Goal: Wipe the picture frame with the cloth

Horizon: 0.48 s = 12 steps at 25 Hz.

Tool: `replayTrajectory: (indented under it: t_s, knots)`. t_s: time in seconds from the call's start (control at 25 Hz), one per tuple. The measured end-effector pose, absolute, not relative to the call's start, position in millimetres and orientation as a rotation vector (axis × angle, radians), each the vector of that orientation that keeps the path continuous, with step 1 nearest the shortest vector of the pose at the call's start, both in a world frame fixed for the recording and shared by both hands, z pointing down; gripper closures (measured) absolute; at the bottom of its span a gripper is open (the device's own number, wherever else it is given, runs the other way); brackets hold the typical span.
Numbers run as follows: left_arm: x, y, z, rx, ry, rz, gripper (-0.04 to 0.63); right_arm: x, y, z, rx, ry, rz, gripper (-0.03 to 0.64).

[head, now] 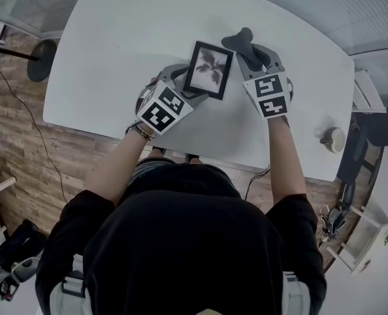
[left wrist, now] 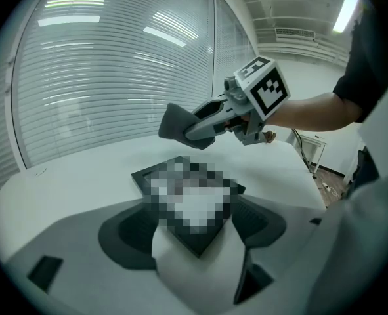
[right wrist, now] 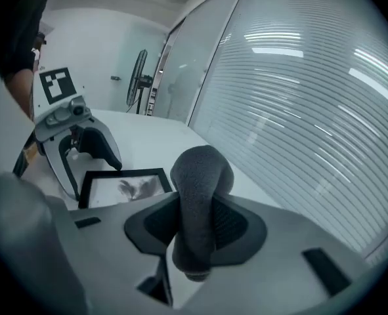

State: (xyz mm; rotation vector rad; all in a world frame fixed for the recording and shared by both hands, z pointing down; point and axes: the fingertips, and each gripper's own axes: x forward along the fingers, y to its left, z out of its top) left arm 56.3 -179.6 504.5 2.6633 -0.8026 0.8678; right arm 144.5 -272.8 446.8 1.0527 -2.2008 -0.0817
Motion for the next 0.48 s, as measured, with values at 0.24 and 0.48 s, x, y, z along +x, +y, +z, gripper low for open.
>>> replayTrajectory:
  t_s: [0.24, 0.48]
  knots:
    - [56, -180, 504, 2.673, -0.807, 0.859, 0.235, 133, -284, 484, 0.971, -2.074, -0.13, 0.494]
    - [58, -180, 504, 2.664, -0.802, 0.858, 0.236, 130, -280, 500, 0.883, -1.967, -0.298, 0.495]
